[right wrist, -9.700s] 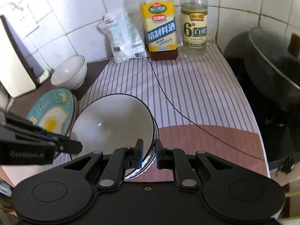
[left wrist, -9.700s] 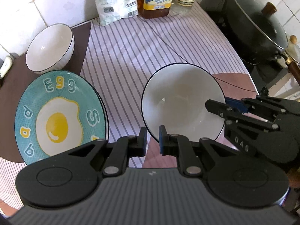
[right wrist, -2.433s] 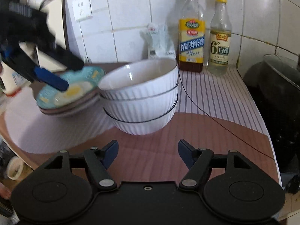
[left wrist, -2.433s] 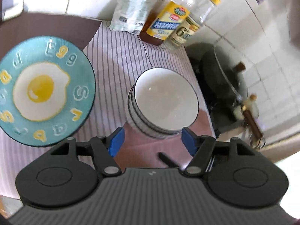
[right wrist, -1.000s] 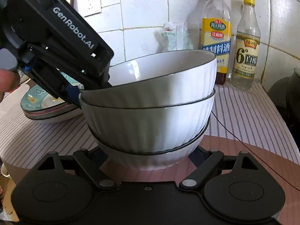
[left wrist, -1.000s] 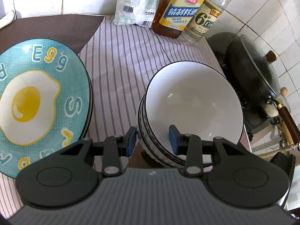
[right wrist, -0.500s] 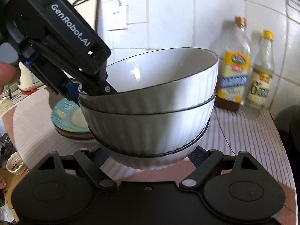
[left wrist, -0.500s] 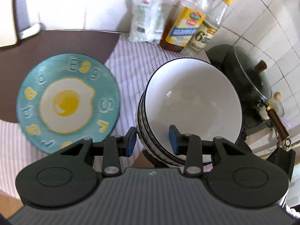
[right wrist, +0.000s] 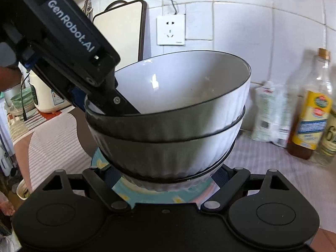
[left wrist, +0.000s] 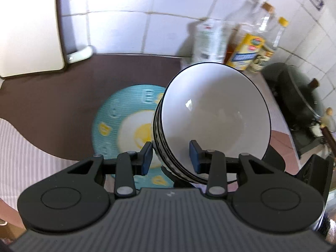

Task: Organize plates and bowls
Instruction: 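Lift the bowl stack with both tools and carry it over the Egg plate, then lower the bowl stack onto the Egg plate and open both tools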

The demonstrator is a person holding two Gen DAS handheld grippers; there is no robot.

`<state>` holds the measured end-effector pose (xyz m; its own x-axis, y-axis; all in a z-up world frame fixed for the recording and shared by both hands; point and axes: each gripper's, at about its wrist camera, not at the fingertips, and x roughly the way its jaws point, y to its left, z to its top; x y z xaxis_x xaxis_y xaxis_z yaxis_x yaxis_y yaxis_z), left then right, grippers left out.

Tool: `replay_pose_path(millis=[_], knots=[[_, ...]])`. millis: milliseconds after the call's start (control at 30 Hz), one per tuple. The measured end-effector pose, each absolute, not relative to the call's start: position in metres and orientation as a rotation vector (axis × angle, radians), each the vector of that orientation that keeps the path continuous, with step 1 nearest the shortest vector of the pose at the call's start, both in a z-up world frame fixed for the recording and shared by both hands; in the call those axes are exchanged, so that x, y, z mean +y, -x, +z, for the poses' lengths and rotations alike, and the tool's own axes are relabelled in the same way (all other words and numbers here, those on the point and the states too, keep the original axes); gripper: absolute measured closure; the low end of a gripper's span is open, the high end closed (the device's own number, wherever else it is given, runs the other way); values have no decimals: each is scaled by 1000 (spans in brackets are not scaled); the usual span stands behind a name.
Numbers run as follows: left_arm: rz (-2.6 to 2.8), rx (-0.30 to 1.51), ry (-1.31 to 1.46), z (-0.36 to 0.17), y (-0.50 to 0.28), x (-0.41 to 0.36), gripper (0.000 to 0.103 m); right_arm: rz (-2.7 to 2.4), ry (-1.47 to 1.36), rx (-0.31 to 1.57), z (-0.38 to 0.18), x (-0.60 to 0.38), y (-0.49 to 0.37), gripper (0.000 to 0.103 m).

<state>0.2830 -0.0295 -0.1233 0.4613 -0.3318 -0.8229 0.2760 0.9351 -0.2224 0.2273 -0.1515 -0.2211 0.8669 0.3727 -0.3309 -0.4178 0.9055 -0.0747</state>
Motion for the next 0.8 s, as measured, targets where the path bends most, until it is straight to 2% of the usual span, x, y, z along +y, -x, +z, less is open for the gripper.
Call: replay_pose_path(millis=[367, 800], knots=[[-434, 1099, 39, -165, -334, 0, 66, 347, 119, 381, -247, -108, -272, 12], [-523, 1108, 14, -180, -350, 6, 66, 213, 87, 419, -255, -85, -278, 13]])
